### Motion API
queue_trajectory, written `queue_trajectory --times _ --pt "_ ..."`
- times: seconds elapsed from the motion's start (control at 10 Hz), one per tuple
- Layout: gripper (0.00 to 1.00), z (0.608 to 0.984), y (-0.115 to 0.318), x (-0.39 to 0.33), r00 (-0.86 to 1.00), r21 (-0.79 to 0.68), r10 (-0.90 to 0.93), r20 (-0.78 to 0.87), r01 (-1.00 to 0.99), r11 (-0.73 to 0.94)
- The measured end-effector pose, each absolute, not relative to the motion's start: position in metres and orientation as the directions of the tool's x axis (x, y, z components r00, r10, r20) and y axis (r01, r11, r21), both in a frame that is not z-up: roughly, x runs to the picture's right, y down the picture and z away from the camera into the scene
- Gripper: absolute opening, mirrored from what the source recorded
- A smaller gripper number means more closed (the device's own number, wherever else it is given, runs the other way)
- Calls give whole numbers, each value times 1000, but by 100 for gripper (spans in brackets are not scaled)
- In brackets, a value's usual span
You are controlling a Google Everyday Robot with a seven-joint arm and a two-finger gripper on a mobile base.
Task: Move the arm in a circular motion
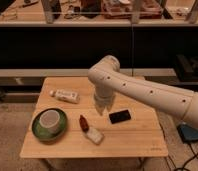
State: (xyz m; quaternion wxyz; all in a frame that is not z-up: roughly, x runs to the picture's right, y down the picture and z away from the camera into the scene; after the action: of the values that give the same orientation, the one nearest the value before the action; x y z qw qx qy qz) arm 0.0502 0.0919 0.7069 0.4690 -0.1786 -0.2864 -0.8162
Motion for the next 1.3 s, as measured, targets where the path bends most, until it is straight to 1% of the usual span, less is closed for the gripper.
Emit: queue_trajectory --times 0.2,0.4,0.6,0.9,1.1,1.3 --pt "41 709 83 76 -488 292 -668 562 873 -392" --pt "41 714 87 91 -521 312 -650 553 853 -418" --pt "41 722 98 86 -523 314 -643 560 852 -419" --pt "41 705 121 56 -555 336 -625 549 831 -443" --pt "41 705 125 56 -547 325 -634 547 836 -441" --pt "41 714 125 60 -548 331 -634 546 836 -438"
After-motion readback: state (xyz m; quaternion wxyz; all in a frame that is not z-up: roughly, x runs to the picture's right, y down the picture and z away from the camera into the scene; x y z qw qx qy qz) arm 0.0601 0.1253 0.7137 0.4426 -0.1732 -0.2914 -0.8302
